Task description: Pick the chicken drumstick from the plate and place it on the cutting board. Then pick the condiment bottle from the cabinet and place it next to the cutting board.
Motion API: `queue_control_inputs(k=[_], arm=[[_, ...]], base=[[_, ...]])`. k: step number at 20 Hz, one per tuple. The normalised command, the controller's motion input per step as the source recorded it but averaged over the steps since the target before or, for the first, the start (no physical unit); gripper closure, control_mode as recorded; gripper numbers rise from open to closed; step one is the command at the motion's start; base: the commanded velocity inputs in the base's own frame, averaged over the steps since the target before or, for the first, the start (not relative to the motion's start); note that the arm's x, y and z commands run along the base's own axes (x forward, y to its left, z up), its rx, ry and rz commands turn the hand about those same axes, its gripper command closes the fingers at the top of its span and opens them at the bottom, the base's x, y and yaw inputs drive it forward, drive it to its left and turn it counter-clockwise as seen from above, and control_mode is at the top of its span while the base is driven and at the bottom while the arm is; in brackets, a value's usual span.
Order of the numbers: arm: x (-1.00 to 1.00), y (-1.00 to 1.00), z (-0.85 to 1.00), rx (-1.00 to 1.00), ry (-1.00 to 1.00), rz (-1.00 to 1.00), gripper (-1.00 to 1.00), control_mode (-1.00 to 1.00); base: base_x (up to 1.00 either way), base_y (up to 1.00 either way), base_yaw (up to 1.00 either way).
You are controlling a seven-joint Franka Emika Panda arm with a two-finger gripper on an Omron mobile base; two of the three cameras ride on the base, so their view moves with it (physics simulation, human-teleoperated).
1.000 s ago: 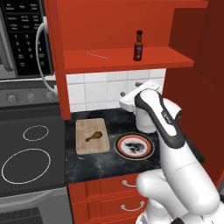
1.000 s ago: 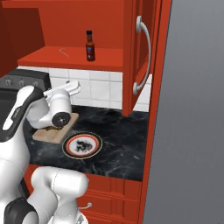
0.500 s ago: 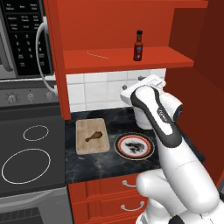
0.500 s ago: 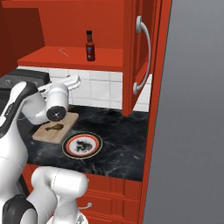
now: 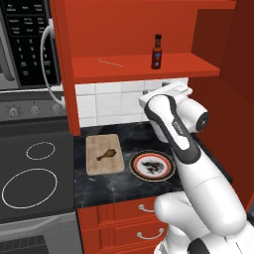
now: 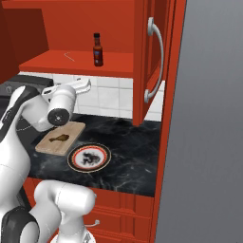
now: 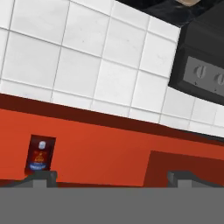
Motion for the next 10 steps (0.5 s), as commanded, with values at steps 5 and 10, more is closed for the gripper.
queue_control_inputs(k=[5,10], arm=[[0.00,-0.15,0.17,0.08,0.10,-0.05,-1.00,-1.00],[0.00,-0.12,0.18,0.08,0.10,-0.05,-1.00,-1.00]], base=[[0.00,0.00,0.00],[0.00,0.00,0.00]])
